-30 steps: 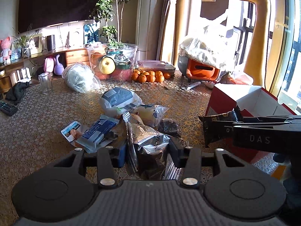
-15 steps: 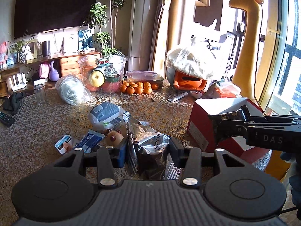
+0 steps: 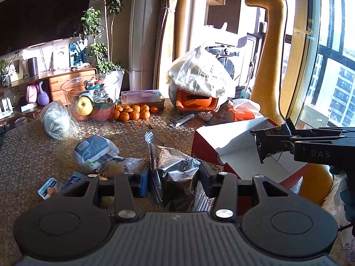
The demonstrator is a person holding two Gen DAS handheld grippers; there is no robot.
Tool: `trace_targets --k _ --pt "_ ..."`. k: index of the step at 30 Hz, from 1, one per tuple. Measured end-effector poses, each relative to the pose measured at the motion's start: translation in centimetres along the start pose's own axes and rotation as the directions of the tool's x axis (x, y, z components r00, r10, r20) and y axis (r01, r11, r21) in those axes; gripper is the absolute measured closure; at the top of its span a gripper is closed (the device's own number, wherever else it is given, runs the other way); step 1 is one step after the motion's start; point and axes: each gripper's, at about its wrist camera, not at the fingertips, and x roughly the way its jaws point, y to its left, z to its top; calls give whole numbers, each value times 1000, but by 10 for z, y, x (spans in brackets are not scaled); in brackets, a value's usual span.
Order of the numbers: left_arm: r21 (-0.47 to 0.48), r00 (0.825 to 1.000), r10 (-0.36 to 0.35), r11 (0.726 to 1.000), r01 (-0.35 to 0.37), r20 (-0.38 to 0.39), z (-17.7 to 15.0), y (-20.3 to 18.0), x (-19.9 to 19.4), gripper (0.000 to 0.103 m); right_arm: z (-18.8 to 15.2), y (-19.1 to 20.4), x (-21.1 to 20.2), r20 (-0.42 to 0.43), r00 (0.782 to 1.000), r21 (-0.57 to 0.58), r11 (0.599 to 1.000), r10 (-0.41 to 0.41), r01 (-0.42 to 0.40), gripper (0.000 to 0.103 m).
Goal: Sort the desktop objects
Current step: 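Lift and carry silver packet with left tool while right tool carries black packet to red box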
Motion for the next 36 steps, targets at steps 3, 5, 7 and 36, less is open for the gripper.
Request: trace_targets --k 3,5,7,36 --pt "10 1000 -17 1000 17 -7 5 -10 9 58 0 -12 2 -9 1000 3 1000 -1 1 58" --pt "20 1000 -26 999 27 -10 7 -18 14 58 -1 -21 6 -20 1000 2 1000 -4 4 58" --pt "33 999 -38 999 38 -11 10 -27 20 58 -2 -29 8 -31 999 3 1000 -4 4 58" --pt "197 978 -143 965 172 -153 34 -119 133 58 2 -124 80 -197 978 -60 997 -63 52 58"
